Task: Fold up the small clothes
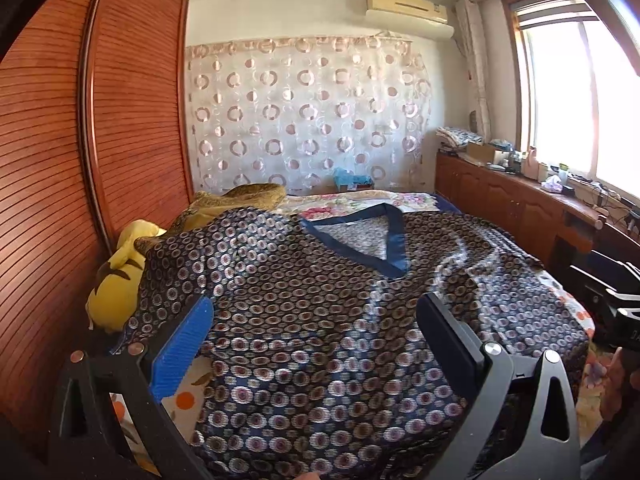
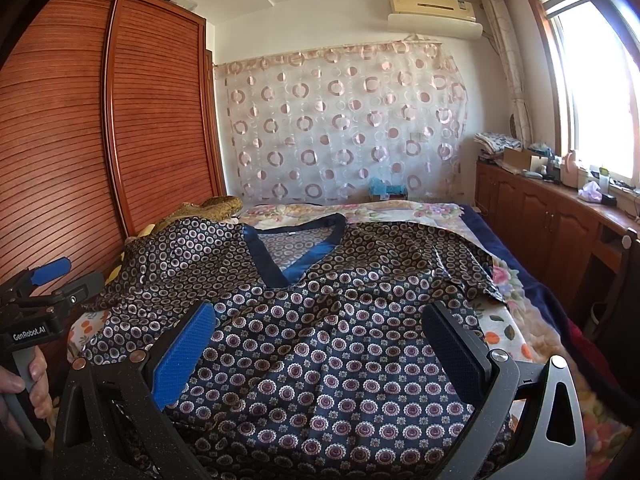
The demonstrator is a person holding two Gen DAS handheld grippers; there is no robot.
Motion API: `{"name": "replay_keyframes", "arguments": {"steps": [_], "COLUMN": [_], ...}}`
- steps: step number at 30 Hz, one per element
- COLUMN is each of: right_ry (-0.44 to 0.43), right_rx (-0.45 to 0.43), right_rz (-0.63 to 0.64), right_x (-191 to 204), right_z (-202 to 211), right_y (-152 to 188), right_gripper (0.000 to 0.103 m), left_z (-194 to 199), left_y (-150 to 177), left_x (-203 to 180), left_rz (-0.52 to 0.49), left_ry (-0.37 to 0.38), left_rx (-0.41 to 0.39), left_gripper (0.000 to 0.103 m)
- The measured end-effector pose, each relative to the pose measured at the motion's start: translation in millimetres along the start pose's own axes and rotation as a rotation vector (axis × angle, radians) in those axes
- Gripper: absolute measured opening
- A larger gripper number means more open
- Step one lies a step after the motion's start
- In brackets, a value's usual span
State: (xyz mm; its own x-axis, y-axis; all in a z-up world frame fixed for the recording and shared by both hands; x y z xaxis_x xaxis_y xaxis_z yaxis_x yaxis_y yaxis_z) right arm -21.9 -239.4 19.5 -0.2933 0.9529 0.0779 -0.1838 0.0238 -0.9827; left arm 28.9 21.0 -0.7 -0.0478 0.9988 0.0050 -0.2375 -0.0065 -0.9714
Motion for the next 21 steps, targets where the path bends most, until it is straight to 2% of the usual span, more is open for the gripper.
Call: {"name": "replay_keyframes", "arguments": {"steps": [11, 17, 21], "right_ry": [-0.078, -0.220, -0.293], "right_rx": [0.033, 0.073, 0.137], "right_rz": [0.091, 0.081, 0.067], "right_x": [21.7, 35.0, 38.0], "right_z": [-38.6, -66.3, -91.2], "right_y": [-1.1, 3.9, 10.8], "right_gripper": [0.103, 0.103, 0.103], "left_z": [-23.5, -30.1, -31.8], "left_y": [27.9, 41.1, 48.6], "left_x": [71.3, 118.1, 146.9], "left_rz": [0.027, 0.059, 0.110], "left_ry": [-0.074, -0.118, -0.119], "left_rx": [0.104, 0.152, 0.162], "left_gripper": [0.102, 0.102, 0.102]}}
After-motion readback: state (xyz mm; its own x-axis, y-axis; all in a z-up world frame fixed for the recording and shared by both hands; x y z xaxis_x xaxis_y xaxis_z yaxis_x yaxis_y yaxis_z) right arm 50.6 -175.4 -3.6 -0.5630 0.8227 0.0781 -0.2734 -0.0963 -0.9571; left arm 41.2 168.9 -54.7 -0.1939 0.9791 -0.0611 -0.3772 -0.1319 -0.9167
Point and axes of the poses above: each gripper's, at about its wrist camera, not at the fingertips, and z roughly against the way its jaws point, x to its left, y to its underside, the point moved 3 cm from there along -z, roughly the way its jaws point, and after that the axes turned 10 degrees about -x, right-handed, at the moved point
